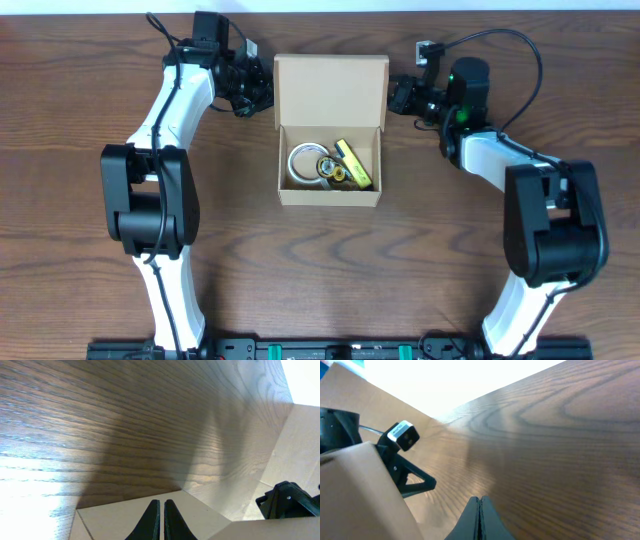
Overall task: Pack container
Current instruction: 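Fold the lid over the box with both grippers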
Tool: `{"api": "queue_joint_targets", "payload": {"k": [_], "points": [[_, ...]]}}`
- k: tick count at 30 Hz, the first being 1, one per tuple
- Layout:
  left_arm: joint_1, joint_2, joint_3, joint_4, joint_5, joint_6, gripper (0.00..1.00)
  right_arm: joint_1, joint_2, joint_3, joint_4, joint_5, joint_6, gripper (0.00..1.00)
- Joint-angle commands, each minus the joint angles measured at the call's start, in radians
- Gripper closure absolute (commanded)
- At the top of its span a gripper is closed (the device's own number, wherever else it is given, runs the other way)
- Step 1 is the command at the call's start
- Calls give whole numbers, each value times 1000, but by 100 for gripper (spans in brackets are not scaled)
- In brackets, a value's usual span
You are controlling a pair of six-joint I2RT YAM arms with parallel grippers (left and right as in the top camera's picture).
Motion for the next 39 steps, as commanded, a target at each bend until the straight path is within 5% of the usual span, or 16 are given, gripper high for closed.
{"api": "queue_joint_targets", "payload": {"k": [1,29,39], "points": [[-6,-7,19,-8,34,27,94,13,-39,19,-25,-38,-55,99],[-6,-255,19,-351,-14,245,95,102,-432,19,-637,-36,-352,99],[-5,-378,19,-445,-397,205,95,288,-447,19,-829,242,-351,99]]}}
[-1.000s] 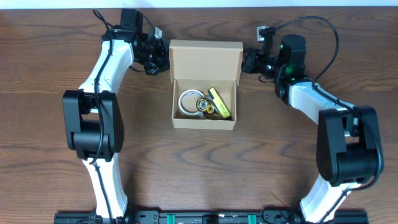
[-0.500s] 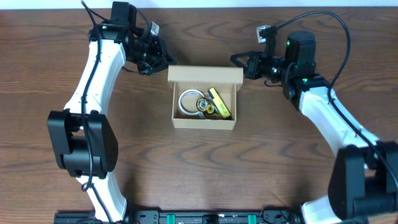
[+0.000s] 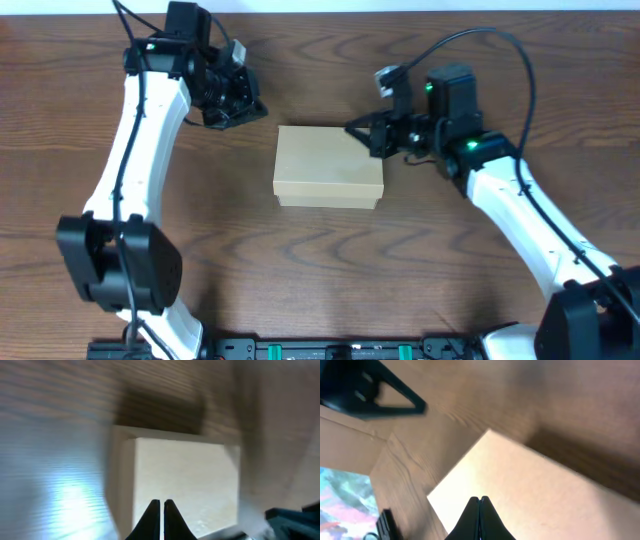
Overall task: Pack container
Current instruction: 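Fold the lid over the box with both grippers, then press the closed lid down with the right gripper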
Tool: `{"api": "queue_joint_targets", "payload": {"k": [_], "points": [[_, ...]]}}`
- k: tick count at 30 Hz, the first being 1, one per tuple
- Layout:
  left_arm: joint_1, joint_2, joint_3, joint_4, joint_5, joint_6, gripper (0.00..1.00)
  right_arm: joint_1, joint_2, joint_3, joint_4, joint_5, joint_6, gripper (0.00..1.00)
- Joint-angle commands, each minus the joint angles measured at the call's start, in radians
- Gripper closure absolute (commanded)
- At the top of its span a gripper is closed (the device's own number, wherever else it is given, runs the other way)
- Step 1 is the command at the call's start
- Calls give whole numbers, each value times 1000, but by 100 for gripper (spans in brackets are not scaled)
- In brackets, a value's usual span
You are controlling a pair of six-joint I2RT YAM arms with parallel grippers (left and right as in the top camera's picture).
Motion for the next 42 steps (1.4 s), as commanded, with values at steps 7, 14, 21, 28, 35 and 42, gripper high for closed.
{"api": "queue_joint_targets", "payload": {"k": [7,14,21,28,35,42], "points": [[1,-112,18,-114,-422,-163,94,192,-13,13,-122,346,5,99],[1,-124,18,-172,-497,-207,94,258,2,13,-204,461,8,99],[1,-124,18,-174,-498,-206,95,309,99,13,-233,513,16,99],[1,-124,18,-174,-497,-206,94,317,164,13,-260,547,26,99],[1,-124,18,-174,-497,-206,94,319,161,13,-280,584,26,99],[2,-146,19,-179,-497,-198,85,320,26,41,-275,572,-19,99]]}}
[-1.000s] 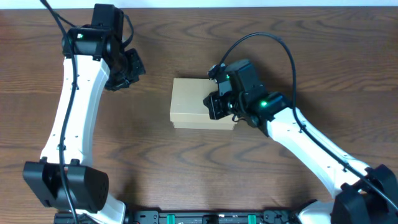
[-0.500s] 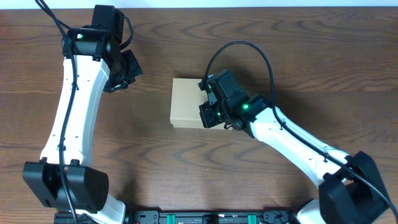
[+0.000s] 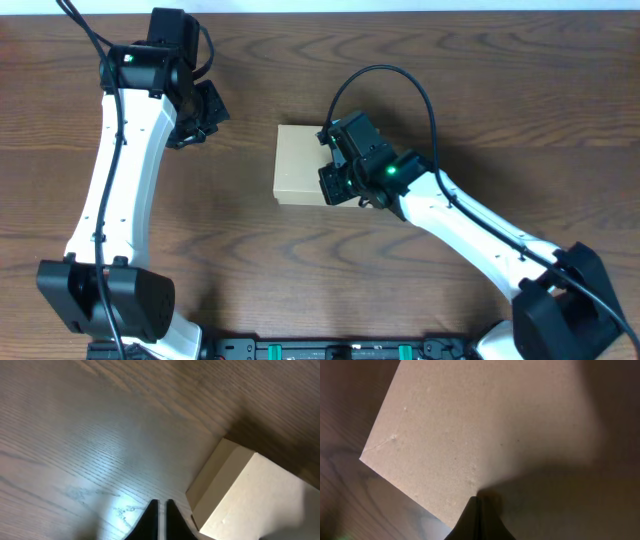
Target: Pack container
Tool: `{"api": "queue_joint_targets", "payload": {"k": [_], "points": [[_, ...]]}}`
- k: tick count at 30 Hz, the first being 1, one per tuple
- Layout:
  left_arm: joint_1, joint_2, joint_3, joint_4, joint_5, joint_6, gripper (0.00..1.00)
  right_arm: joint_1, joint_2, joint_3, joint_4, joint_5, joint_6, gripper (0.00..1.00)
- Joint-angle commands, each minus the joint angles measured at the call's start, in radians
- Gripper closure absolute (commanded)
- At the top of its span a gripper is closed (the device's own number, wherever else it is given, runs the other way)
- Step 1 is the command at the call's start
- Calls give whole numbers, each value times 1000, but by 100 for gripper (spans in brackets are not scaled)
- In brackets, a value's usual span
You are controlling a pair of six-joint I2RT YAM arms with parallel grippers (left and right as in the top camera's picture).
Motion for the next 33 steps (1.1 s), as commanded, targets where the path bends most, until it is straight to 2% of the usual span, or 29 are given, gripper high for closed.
{"api": "queue_joint_targets", "payload": {"k": [1,2,3,4,5,6,13,16,21,28,33], "points": [[2,-48,18,-11,-18,0,73,6,-88,6,-9,37,-51,99],[2,-63,18,-16,-18,0,50,6,-117,10,-12,39,-68,89],[2,-76,18,-19,-18,0,28,6,-141,12,-13,42,-77,70],[2,-89,18,-24,-18,0,10,5,-170,11,-13,48,-87,41],[2,-103,18,-28,-18,0,4,5,-195,11,-15,60,-92,10],[2,-118,18,-31,-18,0,4,4,-218,11,-16,70,-98,1],[2,-227,18,-74,27,11,5,4,-367,11,-46,179,-94,1],[2,-291,17,-89,27,110,5,-6,-453,11,-94,184,-175,1],[2,-444,-38,-117,-20,158,5,-16,-626,-21,-220,184,-286,1],[2,-859,-404,43,-11,179,5,-16,-1046,-223,-281,186,-323,1],[2,-1249,-745,262,70,210,5,-16,-1420,-376,-327,186,-322,1]]}}
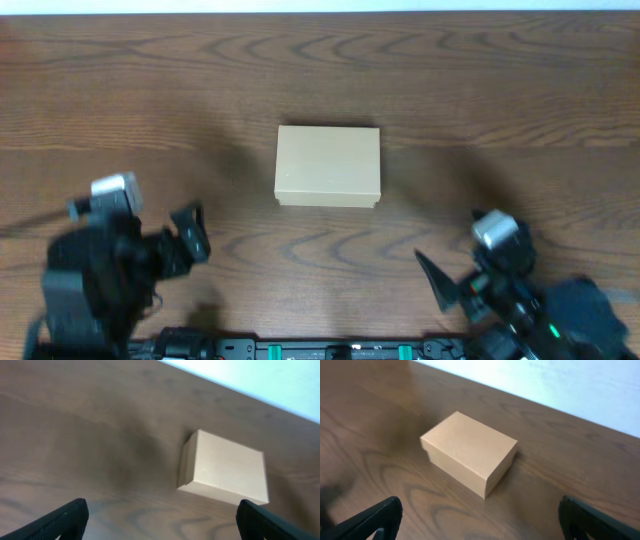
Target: Pack container
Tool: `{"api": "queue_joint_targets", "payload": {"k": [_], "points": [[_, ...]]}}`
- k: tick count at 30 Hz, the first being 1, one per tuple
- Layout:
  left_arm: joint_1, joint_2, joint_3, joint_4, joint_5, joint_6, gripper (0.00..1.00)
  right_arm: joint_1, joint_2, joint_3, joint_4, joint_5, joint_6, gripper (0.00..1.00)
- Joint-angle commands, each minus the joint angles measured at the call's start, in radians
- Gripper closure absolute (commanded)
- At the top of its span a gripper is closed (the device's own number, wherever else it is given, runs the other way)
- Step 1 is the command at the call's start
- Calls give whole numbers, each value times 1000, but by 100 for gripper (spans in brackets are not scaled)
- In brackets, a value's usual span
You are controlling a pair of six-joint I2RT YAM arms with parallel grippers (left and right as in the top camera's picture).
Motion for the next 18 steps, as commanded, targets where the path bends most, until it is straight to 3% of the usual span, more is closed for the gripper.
{"api": "queue_joint_targets", "payload": {"k": [1,5,10,18], "points": [[2,-167,-164,64,50,29,5,-1,-150,-55,-26,8,-23,1],[2,-356,-354,160,119,-5,5,-3,-320,-87,-37,8,-14,1],[2,-474,-534,348,142,-25,5,-2,-293,-77,-51,51,-15,1],[2,-472,-670,558,-81,-29,5,-2,-293,-77,-95,50,-15,1]]}}
